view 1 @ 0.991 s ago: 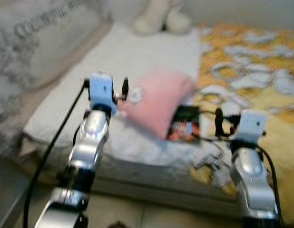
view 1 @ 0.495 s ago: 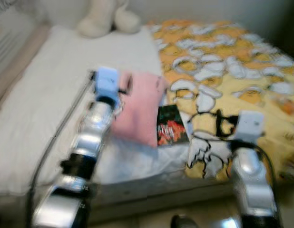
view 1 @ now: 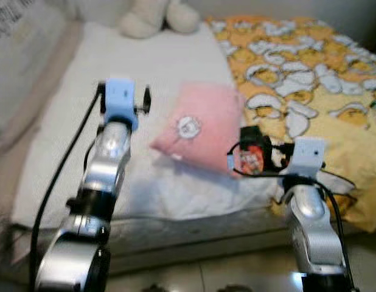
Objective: Clean up the room
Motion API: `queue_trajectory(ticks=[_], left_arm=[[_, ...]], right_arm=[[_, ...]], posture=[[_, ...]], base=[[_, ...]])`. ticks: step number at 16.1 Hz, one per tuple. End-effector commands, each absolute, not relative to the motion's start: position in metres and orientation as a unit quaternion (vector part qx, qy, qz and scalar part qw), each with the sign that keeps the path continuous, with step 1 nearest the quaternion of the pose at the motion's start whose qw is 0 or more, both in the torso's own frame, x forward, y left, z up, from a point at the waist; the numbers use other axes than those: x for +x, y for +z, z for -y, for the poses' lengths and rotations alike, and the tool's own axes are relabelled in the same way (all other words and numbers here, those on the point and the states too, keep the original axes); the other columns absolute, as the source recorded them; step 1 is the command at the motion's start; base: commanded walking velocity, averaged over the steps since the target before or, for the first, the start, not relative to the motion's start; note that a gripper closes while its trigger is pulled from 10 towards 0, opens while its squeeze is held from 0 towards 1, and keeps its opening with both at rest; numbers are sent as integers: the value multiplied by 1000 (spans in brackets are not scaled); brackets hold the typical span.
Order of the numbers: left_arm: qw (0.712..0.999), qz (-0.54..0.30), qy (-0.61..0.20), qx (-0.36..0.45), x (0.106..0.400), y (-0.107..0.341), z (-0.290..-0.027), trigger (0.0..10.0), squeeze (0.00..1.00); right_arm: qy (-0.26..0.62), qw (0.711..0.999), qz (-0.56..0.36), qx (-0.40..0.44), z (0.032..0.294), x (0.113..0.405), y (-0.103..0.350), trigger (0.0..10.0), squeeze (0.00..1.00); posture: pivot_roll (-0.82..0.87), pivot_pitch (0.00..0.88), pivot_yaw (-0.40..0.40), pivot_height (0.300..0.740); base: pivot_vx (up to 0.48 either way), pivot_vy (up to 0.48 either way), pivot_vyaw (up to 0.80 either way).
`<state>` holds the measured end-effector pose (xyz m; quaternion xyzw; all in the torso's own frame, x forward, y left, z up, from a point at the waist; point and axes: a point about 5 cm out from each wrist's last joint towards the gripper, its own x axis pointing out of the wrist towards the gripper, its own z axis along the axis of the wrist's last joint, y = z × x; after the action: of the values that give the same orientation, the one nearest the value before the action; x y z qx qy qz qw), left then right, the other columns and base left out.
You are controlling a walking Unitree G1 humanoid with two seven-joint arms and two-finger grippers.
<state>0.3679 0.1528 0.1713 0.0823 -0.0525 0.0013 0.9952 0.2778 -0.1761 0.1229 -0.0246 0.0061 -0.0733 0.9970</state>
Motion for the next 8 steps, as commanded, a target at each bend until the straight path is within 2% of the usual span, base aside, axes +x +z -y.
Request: queue_trajectory(ticks=[1,8], left_arm=[[994,58,-25,85,367,174,-138,10000,0],[993,62,-43,86,363,171,-124,10000,0]], right_arm=[[-79,997,-1,-25,181,276,125,10000,0],[-107,994,8,-10,189,272,126,10000,0]], posture=[[-156,12,24,740],[-160,10,25,740]], base=[[469,0,0],[475,0,0]])
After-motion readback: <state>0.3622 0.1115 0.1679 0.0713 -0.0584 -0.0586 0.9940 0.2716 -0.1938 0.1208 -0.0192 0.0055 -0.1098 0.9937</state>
